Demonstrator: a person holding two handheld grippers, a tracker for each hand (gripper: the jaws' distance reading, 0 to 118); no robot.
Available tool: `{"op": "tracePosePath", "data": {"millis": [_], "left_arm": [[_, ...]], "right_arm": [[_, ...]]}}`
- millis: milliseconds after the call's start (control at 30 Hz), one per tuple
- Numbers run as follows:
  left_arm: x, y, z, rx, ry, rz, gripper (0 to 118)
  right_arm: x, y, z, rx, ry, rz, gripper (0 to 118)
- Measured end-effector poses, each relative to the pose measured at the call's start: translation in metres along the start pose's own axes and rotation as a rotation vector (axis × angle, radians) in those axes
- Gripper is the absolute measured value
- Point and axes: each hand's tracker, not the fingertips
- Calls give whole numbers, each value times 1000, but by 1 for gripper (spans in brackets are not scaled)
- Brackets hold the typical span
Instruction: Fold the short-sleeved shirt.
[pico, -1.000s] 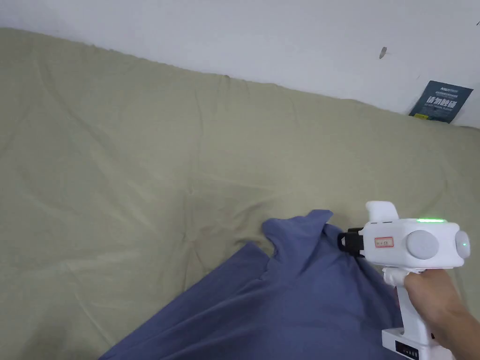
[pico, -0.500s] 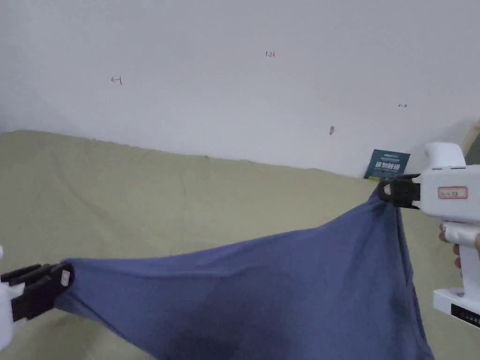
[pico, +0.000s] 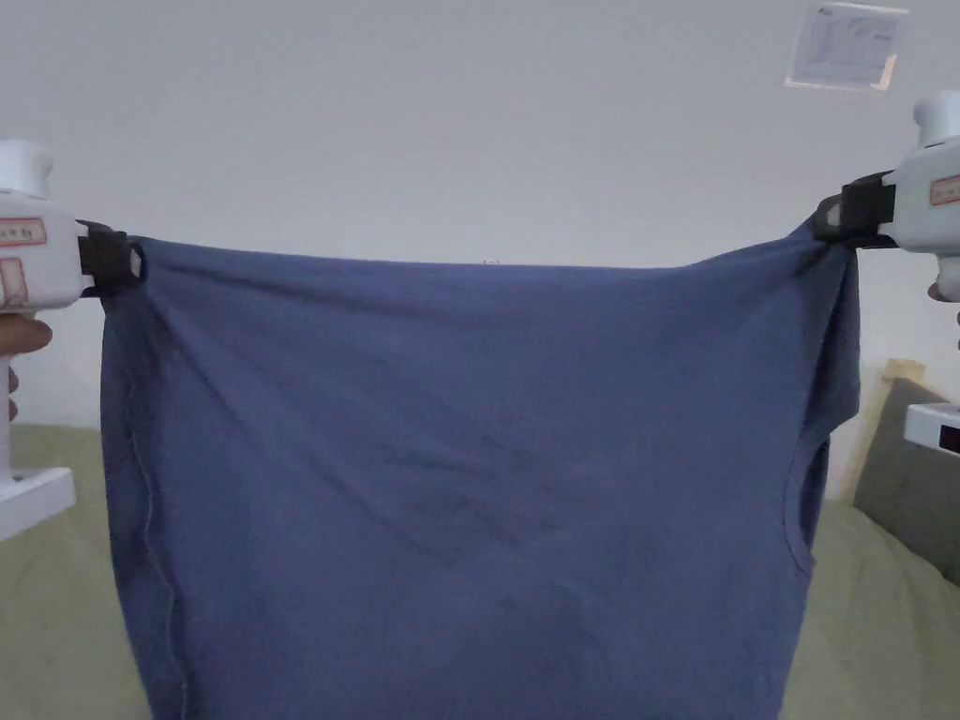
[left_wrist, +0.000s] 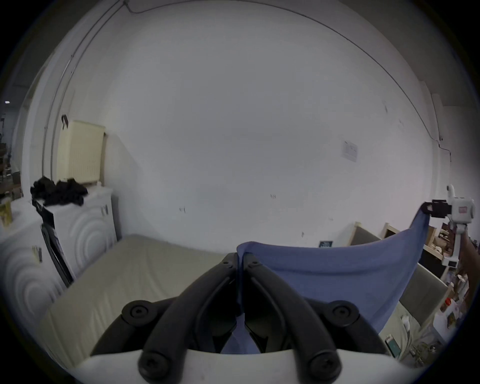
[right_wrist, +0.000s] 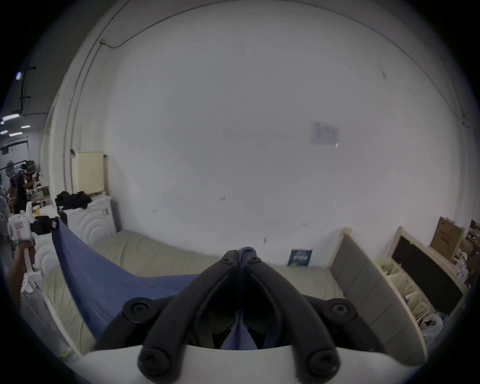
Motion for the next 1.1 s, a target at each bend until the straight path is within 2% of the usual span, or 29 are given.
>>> {"op": "tracePosePath", "data": {"millis": [67,167,333,500,600,833,1100], "left_arm": [[5,24,-13,16,39,-28,0],[16,53,-23,49,82,-36,0],[21,69,-64,62,103,-52,0],[26,43,-108,4,137,-71,0],[21,12,-144,-35,167,-90,0],[16,-69,-195,-151,176,-37,0],[22,-86,-166,-174,159,-36,0]], "right_arm": [[0,15,-11,32,-8,-5,3],[-8,35,-27,67,-30,38,3],[-19,51,-52,90,-50,83,3],[-18,36,-90,77,-33,52,3],[-15,4,-123,42,-23,37,3],[-21,-72,-167,-51,-35,42,3],[-19,-84,-152,-74,-10,31,3]]}}
